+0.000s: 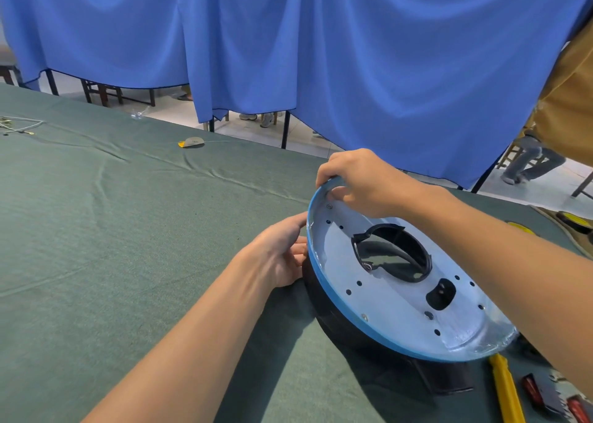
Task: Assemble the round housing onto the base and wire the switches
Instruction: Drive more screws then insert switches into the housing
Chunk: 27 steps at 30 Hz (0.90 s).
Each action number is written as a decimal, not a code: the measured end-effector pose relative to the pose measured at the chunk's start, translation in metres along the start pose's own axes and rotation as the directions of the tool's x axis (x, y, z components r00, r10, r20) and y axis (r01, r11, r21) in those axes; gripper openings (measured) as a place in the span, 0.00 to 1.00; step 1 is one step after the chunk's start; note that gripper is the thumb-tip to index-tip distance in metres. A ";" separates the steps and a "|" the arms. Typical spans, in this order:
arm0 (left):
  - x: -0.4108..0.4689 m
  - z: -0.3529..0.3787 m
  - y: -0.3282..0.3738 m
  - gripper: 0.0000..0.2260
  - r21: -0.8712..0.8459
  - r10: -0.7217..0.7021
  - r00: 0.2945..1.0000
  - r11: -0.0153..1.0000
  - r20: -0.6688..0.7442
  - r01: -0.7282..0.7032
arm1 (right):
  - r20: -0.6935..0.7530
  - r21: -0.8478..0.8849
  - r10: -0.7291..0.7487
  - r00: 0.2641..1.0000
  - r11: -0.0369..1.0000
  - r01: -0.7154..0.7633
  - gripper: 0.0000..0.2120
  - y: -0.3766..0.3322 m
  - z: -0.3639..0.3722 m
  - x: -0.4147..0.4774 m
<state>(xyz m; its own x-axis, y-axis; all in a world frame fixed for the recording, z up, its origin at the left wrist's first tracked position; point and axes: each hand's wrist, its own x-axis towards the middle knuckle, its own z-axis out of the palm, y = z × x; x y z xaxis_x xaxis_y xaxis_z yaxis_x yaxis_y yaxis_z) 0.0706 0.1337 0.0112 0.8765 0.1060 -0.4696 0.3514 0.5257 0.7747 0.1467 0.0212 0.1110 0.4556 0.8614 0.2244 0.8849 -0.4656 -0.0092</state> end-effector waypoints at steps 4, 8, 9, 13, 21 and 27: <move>0.003 0.000 -0.001 0.05 0.000 0.003 1.000 1.000 0.012 -0.003 | 0.007 -0.003 0.054 0.998 0.999 -0.054 0.08 -0.002 0.000 0.000; 0.007 -0.001 -0.005 0.08 -0.005 0.010 1.000 1.000 -0.011 -0.010 | 0.001 0.065 0.047 0.999 0.997 -0.047 0.06 -0.002 0.000 -0.001; 0.006 -0.001 -0.005 0.08 0.007 0.011 1.000 1.000 -0.015 -0.011 | -0.004 0.074 0.049 0.999 0.996 -0.049 0.06 -0.002 0.001 -0.001; 0.004 0.000 -0.005 0.07 0.046 0.015 1.000 0.999 -0.025 -0.014 | -0.073 0.055 0.055 0.996 0.997 -0.052 0.05 -0.003 0.007 -0.005; 0.003 0.001 -0.005 0.11 0.076 0.028 0.998 0.997 -0.054 -0.024 | -0.080 0.037 0.092 0.993 0.995 -0.089 0.03 -0.005 0.017 -0.030; 0.000 0.002 -0.005 0.10 0.091 0.041 0.997 0.995 -0.065 -0.035 | -0.004 0.025 0.114 0.993 0.993 -0.114 0.07 -0.006 0.014 -0.023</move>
<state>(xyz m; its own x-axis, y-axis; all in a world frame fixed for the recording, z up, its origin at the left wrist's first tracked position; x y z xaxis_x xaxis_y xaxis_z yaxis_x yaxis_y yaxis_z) 0.0697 0.1289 0.0081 0.8668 0.1823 -0.4641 0.3489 0.4431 0.8258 0.1326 0.0071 0.0923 0.5529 0.8020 0.2259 0.8296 -0.5552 -0.0593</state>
